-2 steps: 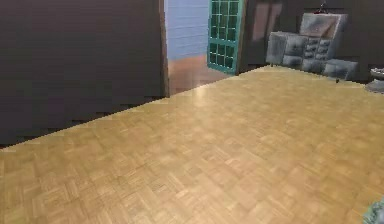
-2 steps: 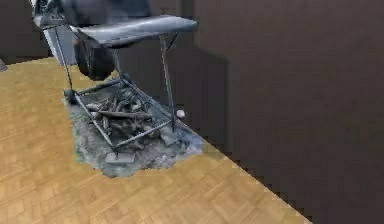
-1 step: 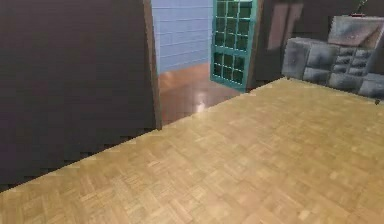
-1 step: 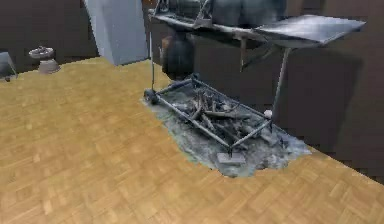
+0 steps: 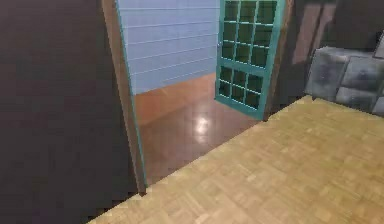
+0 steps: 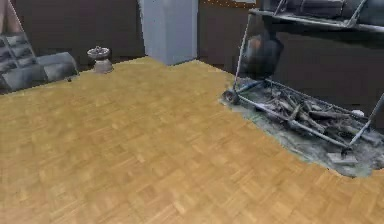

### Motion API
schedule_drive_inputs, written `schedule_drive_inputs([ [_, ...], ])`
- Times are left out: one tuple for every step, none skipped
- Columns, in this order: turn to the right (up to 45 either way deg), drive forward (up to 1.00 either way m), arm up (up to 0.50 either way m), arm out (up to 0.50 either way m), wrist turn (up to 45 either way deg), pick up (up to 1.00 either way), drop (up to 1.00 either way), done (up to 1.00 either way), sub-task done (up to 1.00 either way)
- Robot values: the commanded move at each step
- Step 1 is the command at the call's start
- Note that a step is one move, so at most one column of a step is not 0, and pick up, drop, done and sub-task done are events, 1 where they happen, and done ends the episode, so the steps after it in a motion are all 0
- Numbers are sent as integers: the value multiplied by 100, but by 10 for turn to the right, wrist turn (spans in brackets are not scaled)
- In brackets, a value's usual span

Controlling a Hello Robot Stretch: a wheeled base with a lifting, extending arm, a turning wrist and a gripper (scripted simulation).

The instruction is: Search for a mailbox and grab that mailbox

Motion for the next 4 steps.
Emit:
schedule_drive_inputs([
  [0,100,0,0,0,0,0,0,0],
  [-30,0,0,0,0,0,0,0,0],
  [450,0,0,0,0,0,0,0,0],
  [450,0,0,0,0,0,0,0,0],
])
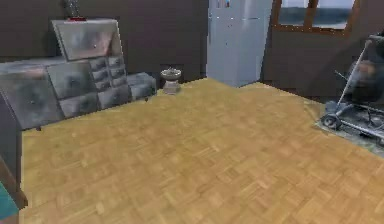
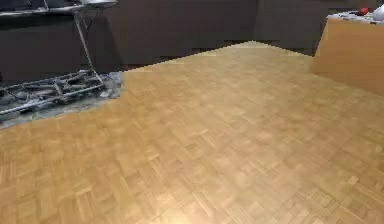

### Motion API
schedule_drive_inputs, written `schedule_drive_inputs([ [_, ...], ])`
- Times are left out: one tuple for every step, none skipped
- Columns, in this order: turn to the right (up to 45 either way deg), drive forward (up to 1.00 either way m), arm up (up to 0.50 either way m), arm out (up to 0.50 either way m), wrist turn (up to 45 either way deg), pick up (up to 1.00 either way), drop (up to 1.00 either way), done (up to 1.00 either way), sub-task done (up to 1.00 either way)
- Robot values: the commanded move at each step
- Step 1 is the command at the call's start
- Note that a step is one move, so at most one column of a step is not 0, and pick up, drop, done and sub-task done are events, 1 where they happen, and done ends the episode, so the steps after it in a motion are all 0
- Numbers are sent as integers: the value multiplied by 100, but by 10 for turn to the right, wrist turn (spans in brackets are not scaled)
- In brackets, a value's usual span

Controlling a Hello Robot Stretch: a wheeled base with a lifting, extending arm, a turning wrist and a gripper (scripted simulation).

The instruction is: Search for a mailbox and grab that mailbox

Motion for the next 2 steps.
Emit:
schedule_drive_inputs([
  [450,0,0,0,0,0,0,0,0],
  [60,0,0,0,0,0,0,0,0],
])
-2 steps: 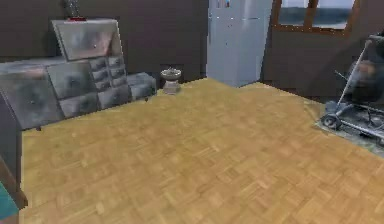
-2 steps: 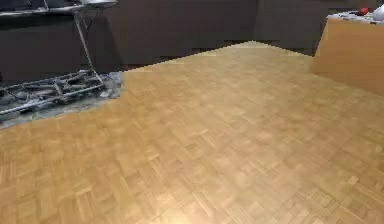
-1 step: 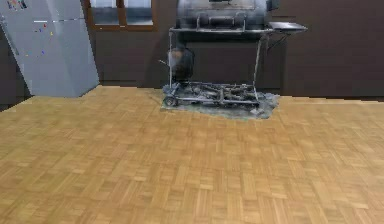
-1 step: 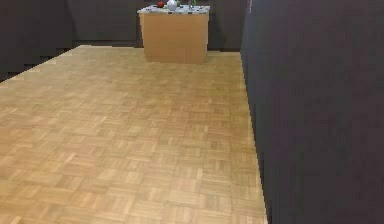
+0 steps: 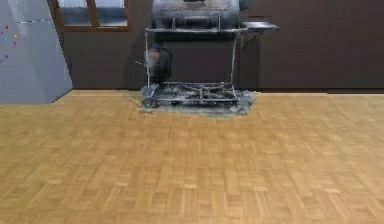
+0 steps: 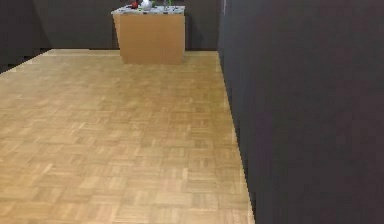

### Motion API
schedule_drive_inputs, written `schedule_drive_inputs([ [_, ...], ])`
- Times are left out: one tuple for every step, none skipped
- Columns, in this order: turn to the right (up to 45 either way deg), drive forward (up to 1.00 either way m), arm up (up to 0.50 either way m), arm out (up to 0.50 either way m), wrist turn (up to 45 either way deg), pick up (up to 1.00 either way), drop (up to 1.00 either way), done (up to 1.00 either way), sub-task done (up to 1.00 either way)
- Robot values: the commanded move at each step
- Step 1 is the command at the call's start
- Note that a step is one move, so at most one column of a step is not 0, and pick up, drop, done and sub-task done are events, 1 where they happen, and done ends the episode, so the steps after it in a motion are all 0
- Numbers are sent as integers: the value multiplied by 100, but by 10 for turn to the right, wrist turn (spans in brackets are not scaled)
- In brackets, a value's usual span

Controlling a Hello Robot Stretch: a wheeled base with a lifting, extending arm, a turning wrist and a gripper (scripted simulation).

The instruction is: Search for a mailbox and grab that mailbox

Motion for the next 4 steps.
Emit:
schedule_drive_inputs([
  [0,5,0,0,0,0,0,0,0],
  [-450,0,0,0,0,0,0,0,0],
  [-210,0,0,0,0,0,0,0,0],
  [0,5,0,0,0,0,0,0,0],
])
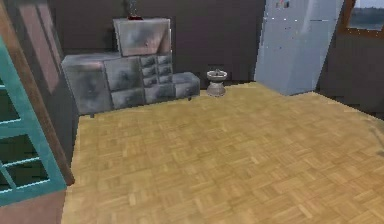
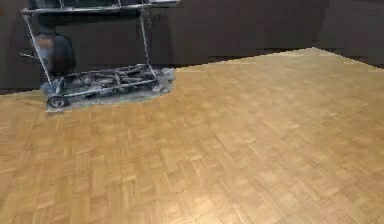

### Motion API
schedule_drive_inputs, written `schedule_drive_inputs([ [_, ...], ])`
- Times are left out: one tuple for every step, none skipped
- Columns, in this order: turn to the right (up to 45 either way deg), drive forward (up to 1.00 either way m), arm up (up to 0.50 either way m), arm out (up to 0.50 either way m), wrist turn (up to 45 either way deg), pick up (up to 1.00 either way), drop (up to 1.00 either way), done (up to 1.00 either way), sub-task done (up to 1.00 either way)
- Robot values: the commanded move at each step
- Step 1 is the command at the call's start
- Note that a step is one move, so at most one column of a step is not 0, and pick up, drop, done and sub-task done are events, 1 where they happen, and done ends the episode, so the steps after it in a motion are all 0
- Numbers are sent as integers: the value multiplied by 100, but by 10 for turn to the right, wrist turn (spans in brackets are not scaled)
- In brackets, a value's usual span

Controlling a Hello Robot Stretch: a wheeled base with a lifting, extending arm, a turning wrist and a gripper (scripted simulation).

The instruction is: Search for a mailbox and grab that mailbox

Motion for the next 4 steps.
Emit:
schedule_drive_inputs([
  [-450,0,0,0,0,0,0,0,0],
  [-330,0,0,0,0,0,0,0,0],
  [0,100,0,0,0,0,0,0,0],
  [0,75,0,0,0,0,0,0,0],
])
